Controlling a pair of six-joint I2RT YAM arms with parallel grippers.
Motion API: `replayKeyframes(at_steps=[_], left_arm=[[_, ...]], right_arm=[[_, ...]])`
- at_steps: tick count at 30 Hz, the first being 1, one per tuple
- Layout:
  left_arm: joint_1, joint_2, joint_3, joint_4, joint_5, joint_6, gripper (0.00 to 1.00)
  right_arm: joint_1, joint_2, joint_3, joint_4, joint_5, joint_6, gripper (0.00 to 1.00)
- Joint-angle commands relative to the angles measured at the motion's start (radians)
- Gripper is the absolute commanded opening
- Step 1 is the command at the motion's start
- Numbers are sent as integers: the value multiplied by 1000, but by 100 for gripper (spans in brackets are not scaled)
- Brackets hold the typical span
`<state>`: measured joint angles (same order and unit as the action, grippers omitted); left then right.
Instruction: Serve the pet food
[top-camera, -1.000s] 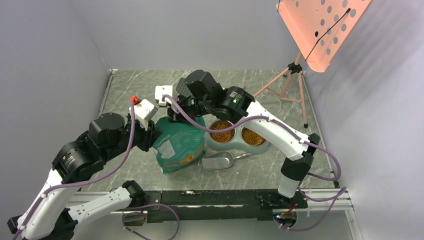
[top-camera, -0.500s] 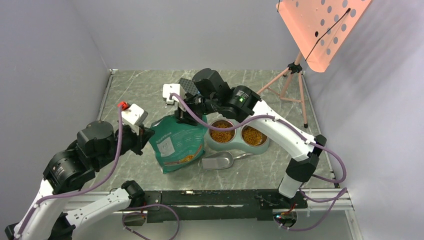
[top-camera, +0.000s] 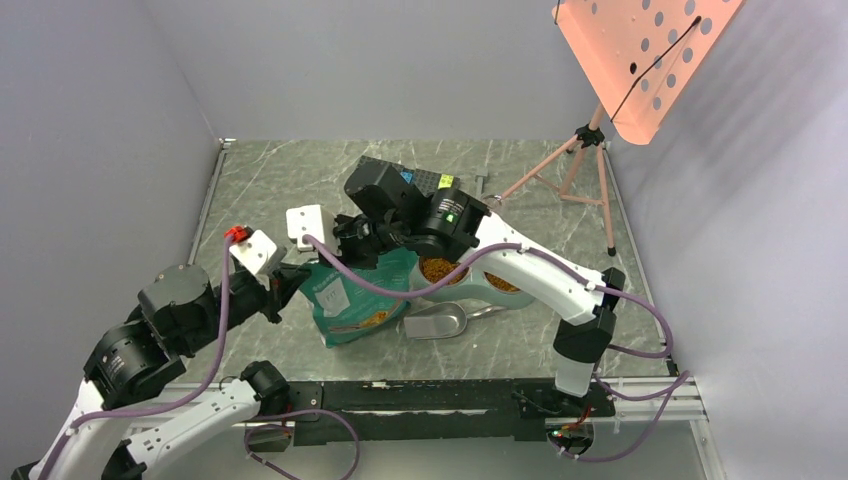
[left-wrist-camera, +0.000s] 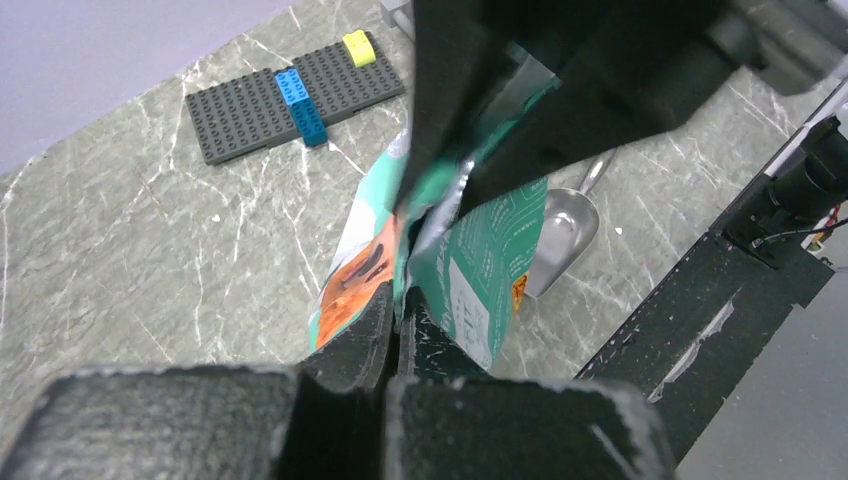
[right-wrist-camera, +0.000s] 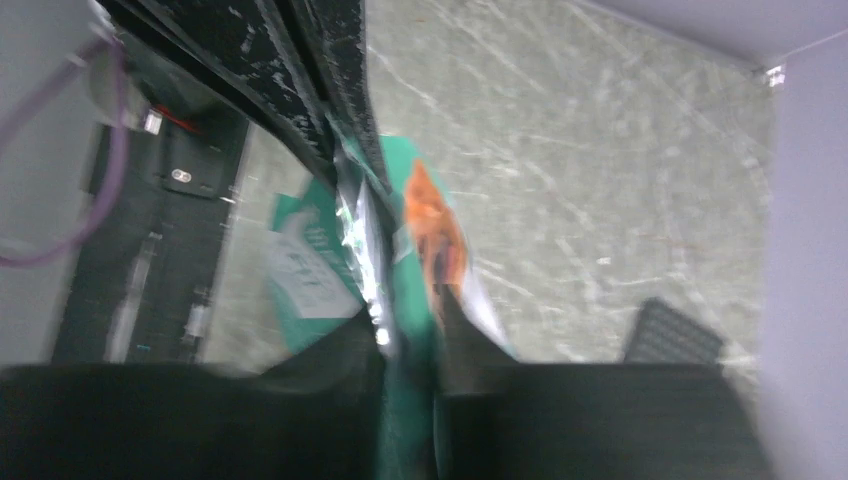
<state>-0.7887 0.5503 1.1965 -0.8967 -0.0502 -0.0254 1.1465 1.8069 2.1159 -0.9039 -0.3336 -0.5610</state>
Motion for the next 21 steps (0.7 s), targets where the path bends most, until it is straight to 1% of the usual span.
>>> replayKeyframes(at_steps=[1,4,8,9,10,11,13,14,15,16,17,21], left_arm=[[-1,-31,-45,125,39,-18,0],[0,-29,-43,90,-16,-26,0],[-1,-45,-43,71,-28,-23,0],[-1,-50,-43,69,-30,-23,0],[-1,-55,-44,64,-32,-22,0],[-1,-59,-42,60,-37,-22,0],[-1,-65,-43,55,-40,-24,0],[-1,-69,-45,55,-42,-26,0],[-1,-71,-46,55,-41,-29,0],[-1,-73,-46,53,-40,-30,0],[-1,-73,-47,52,-39,-31,0],[-1,-61,-45,57,-15,-30,0]], right_arm=[[-1,-30,-13,34,116,-45,0],[-12,-65,-53,47,202,-66,0],[-59,-83,-53,5,221,-57,0],[-67,-98,-74,17,227,-48,6],[-75,-113,-97,28,230,-47,16],[-79,-125,-116,36,245,-47,24],[-93,-140,-134,32,244,-44,26],[-98,-147,-142,32,248,-43,26],[-101,-154,-155,36,255,-44,22],[-103,-160,-165,37,261,-48,10],[-105,-162,-167,31,267,-52,0],[-110,-142,-130,-21,251,-55,0]])
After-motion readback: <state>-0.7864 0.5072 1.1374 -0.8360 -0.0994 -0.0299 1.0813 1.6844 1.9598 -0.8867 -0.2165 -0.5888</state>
